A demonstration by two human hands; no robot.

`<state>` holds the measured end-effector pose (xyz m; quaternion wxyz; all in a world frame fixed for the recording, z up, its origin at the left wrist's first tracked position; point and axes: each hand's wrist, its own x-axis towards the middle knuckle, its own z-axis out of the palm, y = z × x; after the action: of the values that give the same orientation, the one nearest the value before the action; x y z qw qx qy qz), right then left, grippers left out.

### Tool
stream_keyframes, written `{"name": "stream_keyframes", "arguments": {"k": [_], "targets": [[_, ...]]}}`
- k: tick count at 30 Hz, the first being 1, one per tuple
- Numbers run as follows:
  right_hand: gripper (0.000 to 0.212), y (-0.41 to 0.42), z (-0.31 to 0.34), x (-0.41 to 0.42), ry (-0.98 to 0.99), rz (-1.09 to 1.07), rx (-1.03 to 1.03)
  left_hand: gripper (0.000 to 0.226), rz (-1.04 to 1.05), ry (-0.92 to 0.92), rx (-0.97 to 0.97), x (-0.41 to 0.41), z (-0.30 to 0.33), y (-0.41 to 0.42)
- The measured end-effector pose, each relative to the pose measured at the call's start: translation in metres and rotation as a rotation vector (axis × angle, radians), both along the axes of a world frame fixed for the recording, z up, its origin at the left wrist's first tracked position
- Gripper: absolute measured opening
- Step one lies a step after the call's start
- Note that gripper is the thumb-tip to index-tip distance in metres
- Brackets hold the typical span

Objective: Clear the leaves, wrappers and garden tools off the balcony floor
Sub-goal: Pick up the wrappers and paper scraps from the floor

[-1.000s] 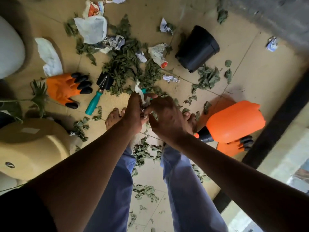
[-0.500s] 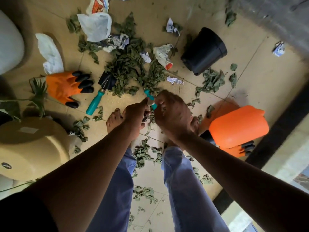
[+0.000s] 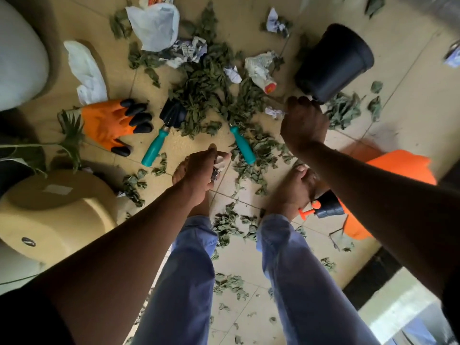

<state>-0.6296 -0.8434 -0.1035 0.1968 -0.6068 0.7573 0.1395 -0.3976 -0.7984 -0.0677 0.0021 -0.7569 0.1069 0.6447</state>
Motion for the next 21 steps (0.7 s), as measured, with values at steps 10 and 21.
{"name": "stream_keyframes", "arguments": {"k": [10, 21], "targets": [[0.016, 0.028, 0.074, 0.06, -0.556, -0.2, -0.115, 0.055, 0.237, 0.061, -0.019, -0.03, 0.017, -0.028], [0.02, -0.054, 0.077, 0.067, -0.389, -0.087, -0.239, 0.03, 0.314, 0.016, -0.052, -0.032, 0.021, -0.07]]}}
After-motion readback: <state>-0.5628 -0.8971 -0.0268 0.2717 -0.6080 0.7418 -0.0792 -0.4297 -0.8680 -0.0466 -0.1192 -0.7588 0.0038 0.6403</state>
